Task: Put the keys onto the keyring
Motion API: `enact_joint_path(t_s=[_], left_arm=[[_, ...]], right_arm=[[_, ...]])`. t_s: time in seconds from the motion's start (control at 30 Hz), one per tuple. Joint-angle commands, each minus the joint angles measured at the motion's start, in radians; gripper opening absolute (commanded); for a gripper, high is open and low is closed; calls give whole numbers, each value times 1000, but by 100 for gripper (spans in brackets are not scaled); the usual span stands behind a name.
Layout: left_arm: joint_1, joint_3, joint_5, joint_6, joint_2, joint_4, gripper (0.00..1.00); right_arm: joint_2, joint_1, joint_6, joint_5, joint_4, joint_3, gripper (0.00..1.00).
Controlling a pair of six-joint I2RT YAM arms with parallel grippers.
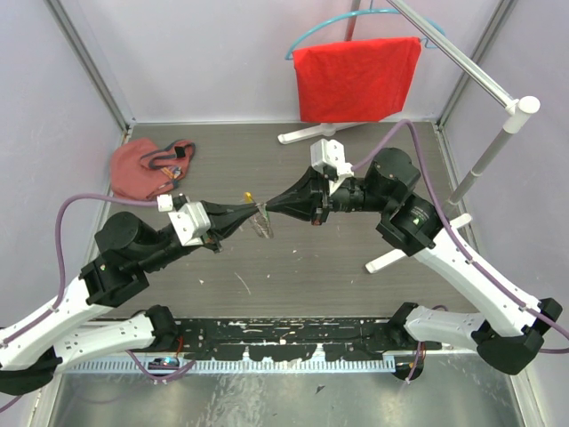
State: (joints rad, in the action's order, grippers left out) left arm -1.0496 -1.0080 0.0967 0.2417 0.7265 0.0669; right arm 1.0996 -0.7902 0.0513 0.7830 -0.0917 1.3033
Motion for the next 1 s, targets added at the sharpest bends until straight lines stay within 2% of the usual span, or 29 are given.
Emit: enact_joint_path(t_s=[0.0, 0.47, 0.97], left_arm=[[5, -1, 8, -1, -10, -35, 0], [5, 0, 9, -1, -15, -35, 0], [3, -1, 10, -1, -12, -31, 0]], right_arm=[[-8, -7, 13, -13, 21, 38, 1], [-33, -7, 22, -68, 20, 28, 1], [-20, -14, -6, -4, 50, 40, 1]])
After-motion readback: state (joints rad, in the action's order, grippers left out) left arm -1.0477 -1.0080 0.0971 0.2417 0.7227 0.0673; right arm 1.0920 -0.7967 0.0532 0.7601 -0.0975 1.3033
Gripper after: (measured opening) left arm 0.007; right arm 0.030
